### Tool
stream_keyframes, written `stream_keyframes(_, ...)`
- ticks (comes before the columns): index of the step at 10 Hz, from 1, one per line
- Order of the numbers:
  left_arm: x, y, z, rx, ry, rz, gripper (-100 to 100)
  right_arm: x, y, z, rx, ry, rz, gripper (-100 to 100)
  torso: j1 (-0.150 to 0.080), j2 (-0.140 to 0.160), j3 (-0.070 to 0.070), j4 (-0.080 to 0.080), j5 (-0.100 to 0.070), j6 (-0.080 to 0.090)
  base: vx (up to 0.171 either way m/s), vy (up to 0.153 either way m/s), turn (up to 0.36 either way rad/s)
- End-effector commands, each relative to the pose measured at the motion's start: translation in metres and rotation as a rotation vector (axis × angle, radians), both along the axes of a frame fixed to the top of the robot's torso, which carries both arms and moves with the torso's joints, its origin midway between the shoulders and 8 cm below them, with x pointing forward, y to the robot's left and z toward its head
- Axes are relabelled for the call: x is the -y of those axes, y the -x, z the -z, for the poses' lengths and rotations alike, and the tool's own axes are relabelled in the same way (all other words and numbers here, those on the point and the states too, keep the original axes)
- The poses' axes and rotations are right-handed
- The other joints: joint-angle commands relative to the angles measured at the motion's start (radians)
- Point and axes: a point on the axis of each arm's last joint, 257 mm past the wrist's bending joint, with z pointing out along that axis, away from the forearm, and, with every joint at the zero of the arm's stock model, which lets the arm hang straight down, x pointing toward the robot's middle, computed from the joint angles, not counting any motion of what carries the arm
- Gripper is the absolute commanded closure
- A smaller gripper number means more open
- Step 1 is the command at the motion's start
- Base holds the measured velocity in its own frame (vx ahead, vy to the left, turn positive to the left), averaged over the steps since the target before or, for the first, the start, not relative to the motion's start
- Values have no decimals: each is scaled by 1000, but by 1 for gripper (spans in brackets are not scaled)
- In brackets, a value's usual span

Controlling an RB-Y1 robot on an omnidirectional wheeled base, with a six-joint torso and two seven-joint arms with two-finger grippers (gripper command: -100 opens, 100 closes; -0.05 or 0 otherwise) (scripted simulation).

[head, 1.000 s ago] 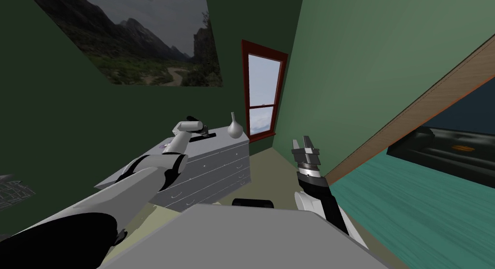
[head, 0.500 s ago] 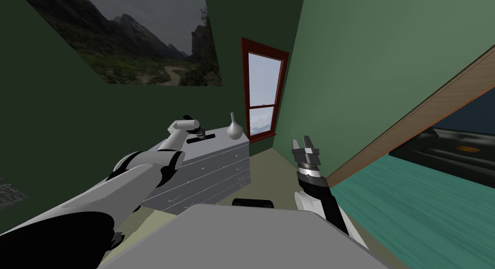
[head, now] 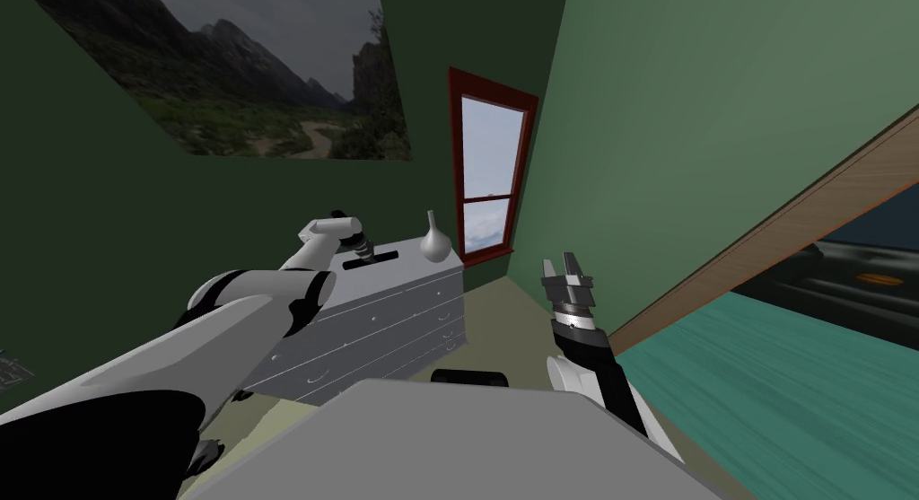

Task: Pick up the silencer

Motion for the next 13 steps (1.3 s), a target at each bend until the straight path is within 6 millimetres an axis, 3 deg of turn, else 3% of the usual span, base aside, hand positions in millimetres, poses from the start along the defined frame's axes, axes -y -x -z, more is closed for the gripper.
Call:
stream_keyframes(1, -8, 18, 8, -51, 36, -33, -100, 0, 0, 0, 0, 0, 0, 0, 0, 0, 0, 0, 0, 0, 65, 12, 0)
stream_keyframes(5, -12, 27, 8, -74, 54, -52, -100, 0, 0, 0, 0, 0, 0, 0, -1, 3, 2, 1, 0, 0, 27, 4, 1)
stream_keyframes(6, -12, 28, 8, -76, 55, -52, 0, 0, 0, 0, 0, 0, 0, 0, -1, 4, 2, 1, 0, 0, 0, 0, 0)
stream_keyframes(7, -19, 31, 12, -75, 58, -104, -100, 0, 0, 0, 0, 0, 0, 0, -1, 4, 2, 1, 0, 0, -85, 91, -349)
stream_keyframes(13, -39, 41, 25, -71, 63, -255, -100, 0, 0, 0, 0, 0, 0, 0, 7, 11, 7, 3, 2, 0, -124, 121, -273)
